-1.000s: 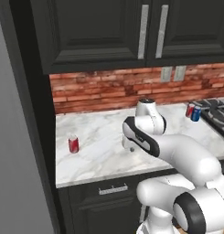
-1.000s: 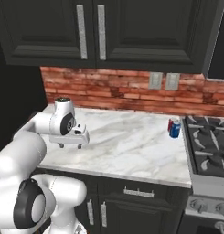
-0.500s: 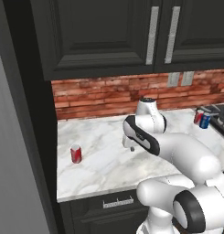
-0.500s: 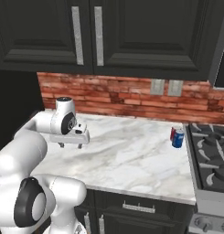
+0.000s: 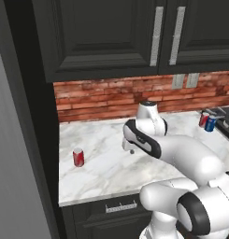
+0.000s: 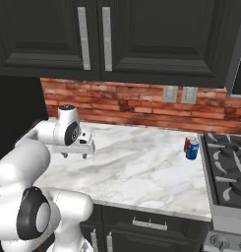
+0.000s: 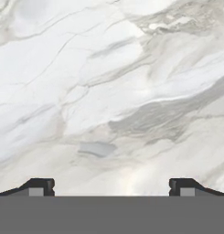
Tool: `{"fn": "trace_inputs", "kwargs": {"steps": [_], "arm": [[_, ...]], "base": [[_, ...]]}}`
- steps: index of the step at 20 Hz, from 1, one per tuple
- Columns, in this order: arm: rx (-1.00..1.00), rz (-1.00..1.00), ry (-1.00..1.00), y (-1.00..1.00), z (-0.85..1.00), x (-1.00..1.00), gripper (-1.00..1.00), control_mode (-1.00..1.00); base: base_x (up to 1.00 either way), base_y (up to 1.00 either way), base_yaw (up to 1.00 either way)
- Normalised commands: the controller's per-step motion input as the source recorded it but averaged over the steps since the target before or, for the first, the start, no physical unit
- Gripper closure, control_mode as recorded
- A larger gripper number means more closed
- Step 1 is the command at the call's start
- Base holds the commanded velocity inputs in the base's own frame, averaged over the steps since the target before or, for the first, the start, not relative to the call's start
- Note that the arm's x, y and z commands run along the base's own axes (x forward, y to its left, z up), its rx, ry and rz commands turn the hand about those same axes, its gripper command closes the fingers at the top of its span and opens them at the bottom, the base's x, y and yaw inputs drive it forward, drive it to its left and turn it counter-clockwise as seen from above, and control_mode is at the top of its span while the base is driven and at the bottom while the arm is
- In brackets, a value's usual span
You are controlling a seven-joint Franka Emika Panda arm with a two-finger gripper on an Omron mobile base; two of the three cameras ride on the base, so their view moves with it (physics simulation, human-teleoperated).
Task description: Four empty soda cans are scattered around the kitchen. Gather all the cans and cluster them next to the stove for recycling.
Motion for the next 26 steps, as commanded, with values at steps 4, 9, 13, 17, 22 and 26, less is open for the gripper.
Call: {"fn": "trace_inputs", "kwargs": {"steps": [4, 9, 13, 17, 22, 26], "arm": [[0.0, 0.24, -0.02, 0.46, 0.0, 0.48, -1.0, -1.0], [0.0, 0.32, 0.0, 0.35, 0.0, 0.32, -1.0, -1.0], [0.0, 0.28, 0.0, 0.39, 0.0, 0.09, -1.0, -1.0], [-0.01, 0.17, 0.0, 0.5, 0.0, 0.0, -1.0, -1.0], [0.0, 0.16, 0.0, 0.47, 0.0, 0.0, -1.0, -1.0], [0.0, 0.14, 0.0, 0.48, 0.0, 0.0, -1.0, -1.0]], "base": [[0.0, 0.0, 0.0], [0.0, 0.0, 0.0], [0.0, 0.0, 0.0], [0.0, 0.0, 0.0], [0.0, 0.0, 0.0], [0.0, 0.0, 0.0]]}}
